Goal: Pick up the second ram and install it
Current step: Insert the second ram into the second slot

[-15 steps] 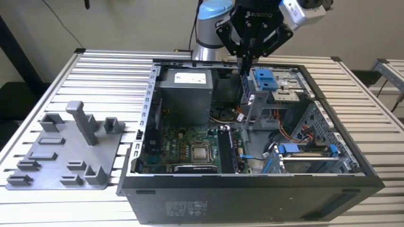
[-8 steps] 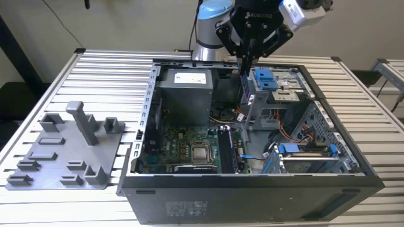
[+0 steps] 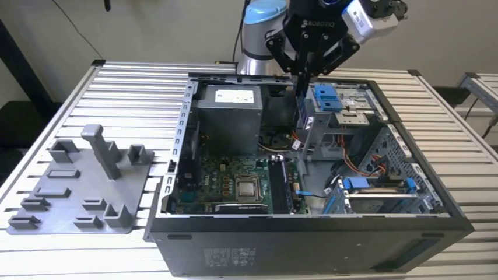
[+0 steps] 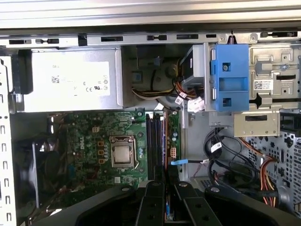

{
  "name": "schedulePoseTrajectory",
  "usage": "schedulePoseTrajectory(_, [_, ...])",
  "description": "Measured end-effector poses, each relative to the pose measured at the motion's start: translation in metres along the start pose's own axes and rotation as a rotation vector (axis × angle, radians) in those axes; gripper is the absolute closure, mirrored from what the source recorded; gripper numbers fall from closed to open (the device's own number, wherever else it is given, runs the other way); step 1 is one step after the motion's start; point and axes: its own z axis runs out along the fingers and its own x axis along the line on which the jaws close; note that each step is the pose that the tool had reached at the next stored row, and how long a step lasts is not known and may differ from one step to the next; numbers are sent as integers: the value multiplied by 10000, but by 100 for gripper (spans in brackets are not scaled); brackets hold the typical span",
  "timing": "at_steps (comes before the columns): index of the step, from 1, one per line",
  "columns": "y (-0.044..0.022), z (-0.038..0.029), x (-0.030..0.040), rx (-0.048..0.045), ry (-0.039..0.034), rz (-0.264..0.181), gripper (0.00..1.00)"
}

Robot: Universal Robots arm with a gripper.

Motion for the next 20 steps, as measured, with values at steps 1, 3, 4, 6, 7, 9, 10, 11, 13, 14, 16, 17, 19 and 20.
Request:
schedulePoseTrajectory(1, [0, 11, 0, -1, 0, 0, 86])
schedulePoseTrajectory(3, [0, 31, 0, 0, 0, 0, 86])
schedulePoseTrajectory(4, [0, 41, 1, -1, 0, 0, 86])
schedulePoseTrajectory(6, [-1, 62, 1, 0, 0, 0, 86])
schedulePoseTrajectory(7, [-1, 72, 1, 0, 0, 0, 86])
schedulePoseTrajectory(9, [-3, 90, 2, -1, 0, 0, 86])
schedulePoseTrajectory(10, [-5, 97, 1, 0, 0, -1, 86])
schedulePoseTrajectory(11, [-7, 104, 1, 0, 0, -1, 86])
schedulePoseTrajectory(13, [-9, 112, 2, 1, 0, 0, 86])
schedulePoseTrajectory(14, [-9, 112, 1, 2, 0, 0, 86])
schedulePoseTrajectory(16, [-9, 116, 1, 0, 0, 0, 86])
schedulePoseTrajectory(17, [-9, 119, 1, 0, 0, 0, 86])
schedulePoseTrajectory(19, [-9, 120, 2, 0, 0, 0, 86])
schedulePoseTrajectory(20, [-9, 120, 1, 0, 0, -1, 86])
